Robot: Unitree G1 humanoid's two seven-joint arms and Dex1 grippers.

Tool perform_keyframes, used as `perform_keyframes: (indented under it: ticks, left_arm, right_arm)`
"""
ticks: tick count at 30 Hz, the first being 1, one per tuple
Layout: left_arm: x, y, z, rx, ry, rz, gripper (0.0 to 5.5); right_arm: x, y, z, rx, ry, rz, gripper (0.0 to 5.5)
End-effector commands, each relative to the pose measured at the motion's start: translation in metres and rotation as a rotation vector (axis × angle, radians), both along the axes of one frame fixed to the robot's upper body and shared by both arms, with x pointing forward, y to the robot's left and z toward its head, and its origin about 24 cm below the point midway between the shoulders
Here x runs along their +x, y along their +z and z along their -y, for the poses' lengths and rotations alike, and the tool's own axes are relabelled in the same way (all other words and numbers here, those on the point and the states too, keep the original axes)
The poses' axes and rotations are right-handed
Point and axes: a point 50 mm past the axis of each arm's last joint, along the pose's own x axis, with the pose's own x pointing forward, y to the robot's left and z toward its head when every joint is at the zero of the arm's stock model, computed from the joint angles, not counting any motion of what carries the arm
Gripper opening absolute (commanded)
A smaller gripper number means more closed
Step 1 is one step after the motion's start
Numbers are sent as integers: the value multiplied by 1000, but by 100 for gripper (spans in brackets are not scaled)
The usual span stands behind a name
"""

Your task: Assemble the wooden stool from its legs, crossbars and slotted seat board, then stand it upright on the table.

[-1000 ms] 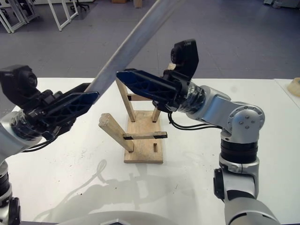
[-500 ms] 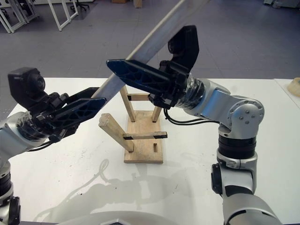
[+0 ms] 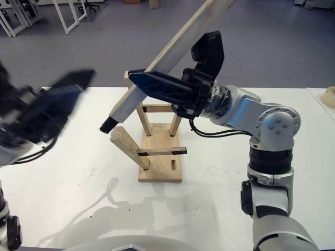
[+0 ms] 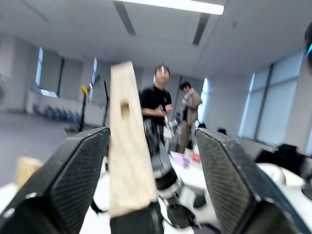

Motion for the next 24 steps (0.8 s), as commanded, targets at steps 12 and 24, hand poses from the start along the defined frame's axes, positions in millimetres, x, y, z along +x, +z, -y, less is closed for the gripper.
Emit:
perform_keyframes:
  ticks: [12,24]
  left_arm:
    - [27,-100,-35,206,462,-331,322]
    - [26,-115,-30,231,460,-369,322]
  right_arm:
    - [13,-121,91,-643,-372,216,204]
    - [-25,-179,76,-707,-164,256,204]
